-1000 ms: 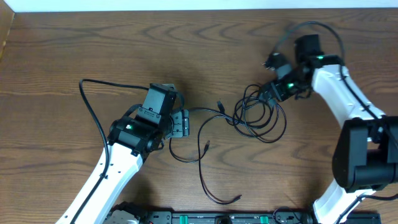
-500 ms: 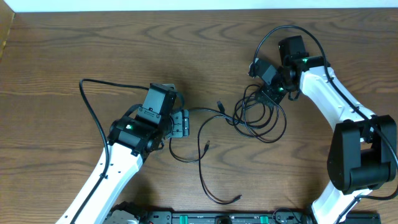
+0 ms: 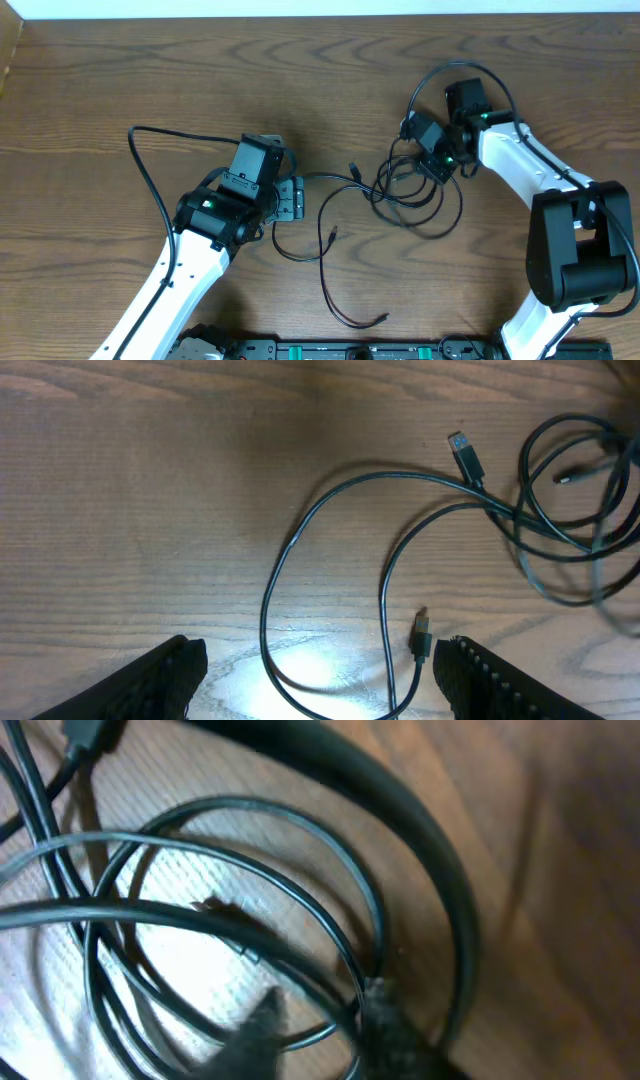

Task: Untangle cables
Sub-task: 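Reach the right gripper back to the black cable tangle, then grasp a black cable with the right gripper and pull it up-right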

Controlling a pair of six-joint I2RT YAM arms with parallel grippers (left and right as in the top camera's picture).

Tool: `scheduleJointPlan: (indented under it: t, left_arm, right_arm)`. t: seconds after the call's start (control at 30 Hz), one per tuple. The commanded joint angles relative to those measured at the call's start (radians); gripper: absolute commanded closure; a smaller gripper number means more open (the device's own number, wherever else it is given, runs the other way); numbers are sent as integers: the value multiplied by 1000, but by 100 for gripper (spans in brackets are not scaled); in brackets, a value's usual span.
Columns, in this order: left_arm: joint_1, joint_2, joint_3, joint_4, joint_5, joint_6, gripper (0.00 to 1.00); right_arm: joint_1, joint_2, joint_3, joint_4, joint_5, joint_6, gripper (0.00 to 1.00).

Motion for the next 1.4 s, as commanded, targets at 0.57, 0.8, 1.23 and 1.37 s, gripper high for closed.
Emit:
scheduleJointPlan:
  t: [0.57, 0.8, 1.23, 1.37]
  left_arm:
    - [-3, 2, -16, -2, -5, 8, 22]
    - [-3, 2, -16, -2, -5, 8, 21]
    - [-3, 2, -16, -2, -5, 5, 22]
    - [-3, 2, -15, -2, -5, 5, 22]
  right_arm:
    - [-3, -412, 223, -25, -10, 467, 99]
    - [-3, -613, 248, -6, -10, 522, 99]
    - [67, -515, 238, -393, -25, 568, 99]
    - [67, -469, 238, -407, -29, 568, 99]
